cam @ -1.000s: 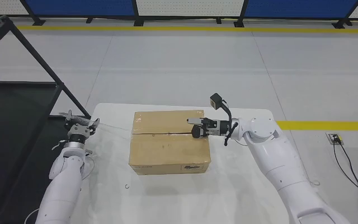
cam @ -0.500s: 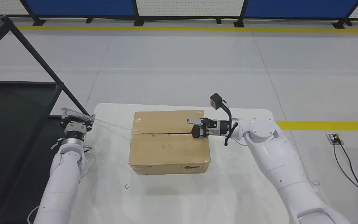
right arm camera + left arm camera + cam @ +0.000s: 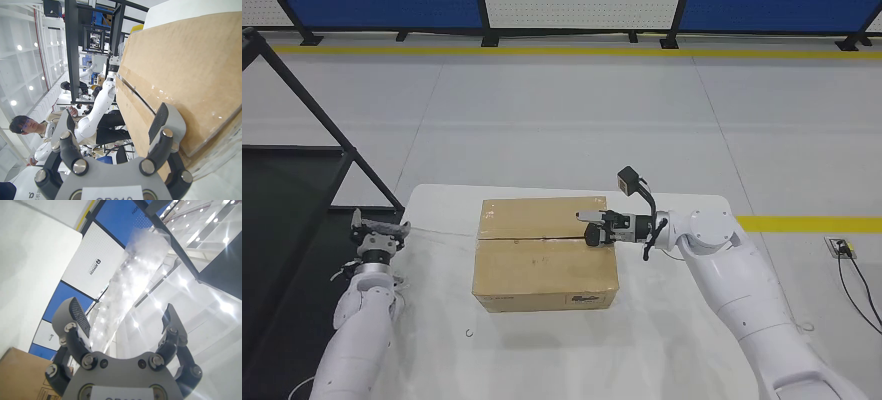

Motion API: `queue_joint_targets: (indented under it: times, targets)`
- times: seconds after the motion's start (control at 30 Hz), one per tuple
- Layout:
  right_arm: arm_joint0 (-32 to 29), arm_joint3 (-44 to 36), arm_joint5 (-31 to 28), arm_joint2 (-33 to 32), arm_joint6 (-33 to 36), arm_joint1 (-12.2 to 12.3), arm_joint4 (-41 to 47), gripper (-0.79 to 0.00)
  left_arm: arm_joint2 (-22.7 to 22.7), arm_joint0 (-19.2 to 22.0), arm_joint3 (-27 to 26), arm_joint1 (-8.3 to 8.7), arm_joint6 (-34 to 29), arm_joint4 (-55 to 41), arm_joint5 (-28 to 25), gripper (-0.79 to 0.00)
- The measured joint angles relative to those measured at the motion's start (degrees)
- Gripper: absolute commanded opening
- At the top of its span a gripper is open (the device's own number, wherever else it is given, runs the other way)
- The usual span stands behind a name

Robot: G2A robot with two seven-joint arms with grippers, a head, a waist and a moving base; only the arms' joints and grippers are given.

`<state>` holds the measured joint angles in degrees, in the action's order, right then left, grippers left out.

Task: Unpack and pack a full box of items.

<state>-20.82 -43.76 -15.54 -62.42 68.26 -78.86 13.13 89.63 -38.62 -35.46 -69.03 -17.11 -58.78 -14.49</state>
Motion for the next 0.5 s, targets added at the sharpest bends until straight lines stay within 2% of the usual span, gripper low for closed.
queue_joint_targets:
  times: [0.33, 0.5]
  targets:
    - [0.0, 0.0, 0.0, 0.0, 0.0, 0.0, 0.0, 0.0, 2.6, -4.4, -4.7, 0.47, 2.6, -0.3, 1.4, 0.0]
    - [0.0, 0.0, 0.0, 0.0, 0.0, 0.0, 0.0, 0.0, 3.3, -7.1, -7.6, 0.39, 5.5, 0.0, 0.4, 0.0]
